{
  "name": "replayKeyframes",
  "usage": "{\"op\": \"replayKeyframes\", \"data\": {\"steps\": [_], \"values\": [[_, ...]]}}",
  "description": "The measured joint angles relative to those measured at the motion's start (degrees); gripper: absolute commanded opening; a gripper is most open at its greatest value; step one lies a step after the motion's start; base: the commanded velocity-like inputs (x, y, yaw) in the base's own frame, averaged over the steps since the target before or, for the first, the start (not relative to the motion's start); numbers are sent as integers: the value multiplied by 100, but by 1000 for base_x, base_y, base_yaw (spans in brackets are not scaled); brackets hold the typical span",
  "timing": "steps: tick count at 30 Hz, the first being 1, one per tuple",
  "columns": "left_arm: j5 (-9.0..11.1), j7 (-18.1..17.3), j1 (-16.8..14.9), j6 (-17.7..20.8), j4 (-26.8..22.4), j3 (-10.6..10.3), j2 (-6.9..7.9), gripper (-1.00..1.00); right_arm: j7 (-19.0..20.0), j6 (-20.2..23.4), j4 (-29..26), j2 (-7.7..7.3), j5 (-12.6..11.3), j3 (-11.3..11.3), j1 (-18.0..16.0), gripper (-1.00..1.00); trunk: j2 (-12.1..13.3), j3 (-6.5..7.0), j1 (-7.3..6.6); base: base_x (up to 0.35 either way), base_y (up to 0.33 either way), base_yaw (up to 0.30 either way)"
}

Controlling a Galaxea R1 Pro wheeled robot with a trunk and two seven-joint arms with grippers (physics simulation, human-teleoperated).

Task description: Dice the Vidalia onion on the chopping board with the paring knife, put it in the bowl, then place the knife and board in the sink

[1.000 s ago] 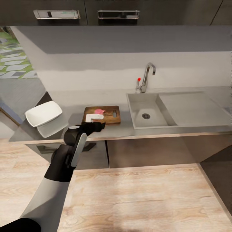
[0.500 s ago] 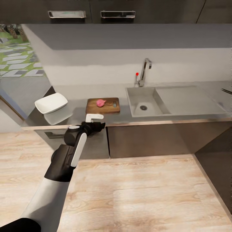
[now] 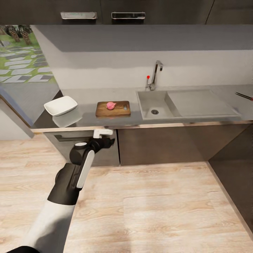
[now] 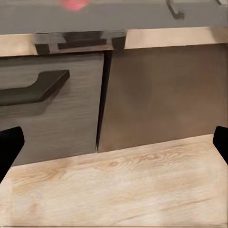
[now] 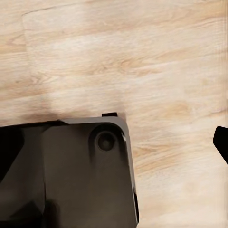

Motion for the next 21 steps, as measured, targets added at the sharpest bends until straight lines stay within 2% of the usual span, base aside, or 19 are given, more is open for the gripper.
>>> {"op": "replayKeyframes", "data": {"steps": [3,4,6,7,9,11,14,18,19,20,21], "values": [[-4,-1,212,-19,-172,1,2,100,-2,-16,-4,-47,-4,0,0,100,0,0,0,-13,0,0],[-4,-12,455,-34,-328,2,5,100,-2,-22,-22,-72,-6,-1,0,100,0,-1,-1,-4,0,0],[-6,-19,641,-77,-390,2,6,100,-2,-27,-35,-80,-9,-1,0,100,0,0,0,-2,0,0],[-6,-17,902,-374,-429,3,7,100,-2,-33,-46,-86,-28,-1,0,100,0,-1,-1,0,0,0],[-7,-9,1142,-792,-441,3,7,100,-2,-35,-56,-96,-36,-1,0,100,0,0,-1,0,0,0],[-7,-8,1307,-1057,-445,4,7,100,-2,-36,-61,-114,-39,-1,0,100,0,0,-1,0,0,0],[-9,-8,1532,-1256,-447,6,17,100,-2,-41,-64,-125,-40,-1,0,100,0,0,0,0,0,0],[-17,-12,1800,-1426,-452,12,156,100,-2,-60,-61,-131,-41,-1,-12,100,0,0,0,0,0,0],[-16,-11,1902,-1596,-454,13,224,100,-2,-65,-61,-132,-41,-1,-15,100,0,0,-1,0,0,0],[-16,-10,2086,-1927,-453,14,280,100,-2,-69,-59,-133,-41,-1,-16,100,0,-1,-1,0,0,0],[-15,-11,2151,-2023,-453,16,290,100,-2,-69,-59,-133,-41,-1,-17,100,0,0,0,0,0,0]]}}
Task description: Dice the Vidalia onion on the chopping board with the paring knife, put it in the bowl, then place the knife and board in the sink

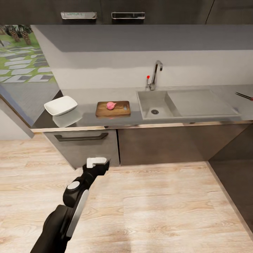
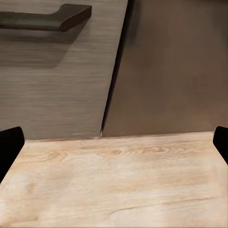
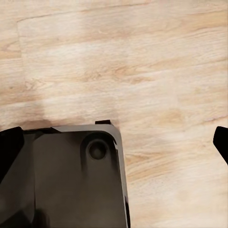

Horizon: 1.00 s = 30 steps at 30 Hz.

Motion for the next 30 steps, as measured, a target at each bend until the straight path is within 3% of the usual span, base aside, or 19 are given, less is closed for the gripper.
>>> {"op": "replayKeyframes", "data": {"steps": [6,16,23,30], "values": [[-1,-1,605,-720,-2,8,72,100,0,-2,1,0,0,0,-1,100,0,0,0,0,0,0],[0,11,1689,-2008,-2,10,367,100,-1,-15,-36,-5,2,0,-11,100,0,0,0,0,0,0],[3,-7,2678,-2926,6,9,635,100,-5,-17,-62,-14,8,3,-69,100,-1,-2,-1,0,0,0],[0,-15,3543,-3659,22,9,813,100,1,-18,-280,-15,8,5,-169,100,-1,-2,0,0,0,0]]}}
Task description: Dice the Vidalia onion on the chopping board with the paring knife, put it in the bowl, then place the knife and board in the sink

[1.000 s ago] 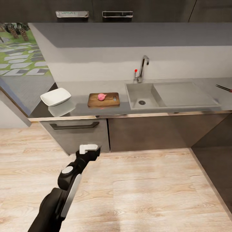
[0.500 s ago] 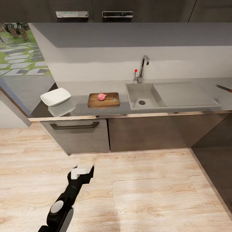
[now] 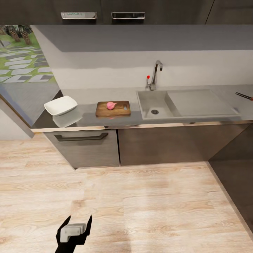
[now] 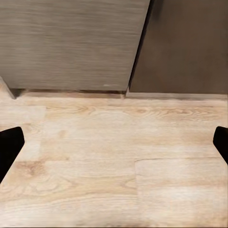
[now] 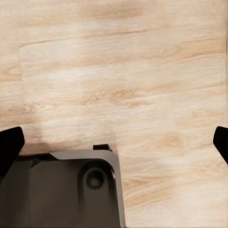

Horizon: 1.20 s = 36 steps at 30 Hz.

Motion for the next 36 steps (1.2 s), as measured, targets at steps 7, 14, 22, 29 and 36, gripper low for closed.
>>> {"op": "replayKeyframes", "data": {"steps": [7,14,22,29,36], "values": [[2,12,370,-468,335,3,96,100,6,0,-318,5,1,-1,-15,100,0,0,0,0,0,0],[4,3,456,-790,1201,25,123,100,11,0,-312,6,-6,-4,-17,100,0,18,0,0,0,0],[10,41,464,-1544,2554,68,115,100,4,8,-283,12,-8,-9,-14,100,0,82,0,0,0,-102],[22,46,465,-1576,2778,377,92,100,3,8,-280,14,-8,-9,-16,100,0,134,0,0,0,-217],[22,45,465,-1578,2953,514,59,100,7,5,-191,14,-4,-15,-15,100,0,185,0,0,0,-225]]}}
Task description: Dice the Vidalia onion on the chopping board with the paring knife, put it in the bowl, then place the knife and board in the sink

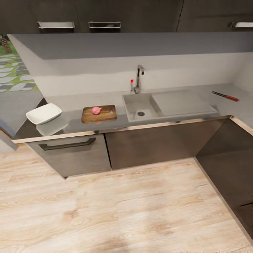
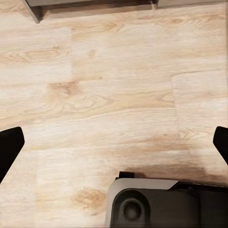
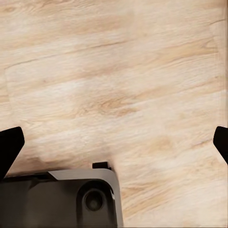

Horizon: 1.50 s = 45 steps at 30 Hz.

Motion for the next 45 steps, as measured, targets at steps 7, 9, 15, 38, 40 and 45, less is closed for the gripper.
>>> {"op": "replayKeyframes", "data": {"steps": [7,9,15,38,40,45], "values": [[-2,-9,-6,-16,206,17,-140,100,-4,-6,54,0,1,-2,-2,100,0,51,0,0,0,-226],[-2,-9,-5,-17,247,18,-149,100,-3,-6,57,0,0,-2,-2,100,0,66,0,0,0,-226],[-3,-10,-9,-18,357,19,-161,100,-4,-6,58,-3,1,-2,-1,100,0,109,0,0,0,-226],[-3,-10,-9,-14,412,20,-162,100,-1,-6,59,-5,5,-2,1,100,0,277,0,0,0,-226],[-3,-10,-9,-12,418,20,-162,100,-4,-6,60,-4,5,-2,-1,100,0,292,0,0,0,-226],[-5,-10,-9,-16,467,20,-167,100,-3,-6,62,-2,5,-2,-1,100,0,328,0,0,0,-226]]}}
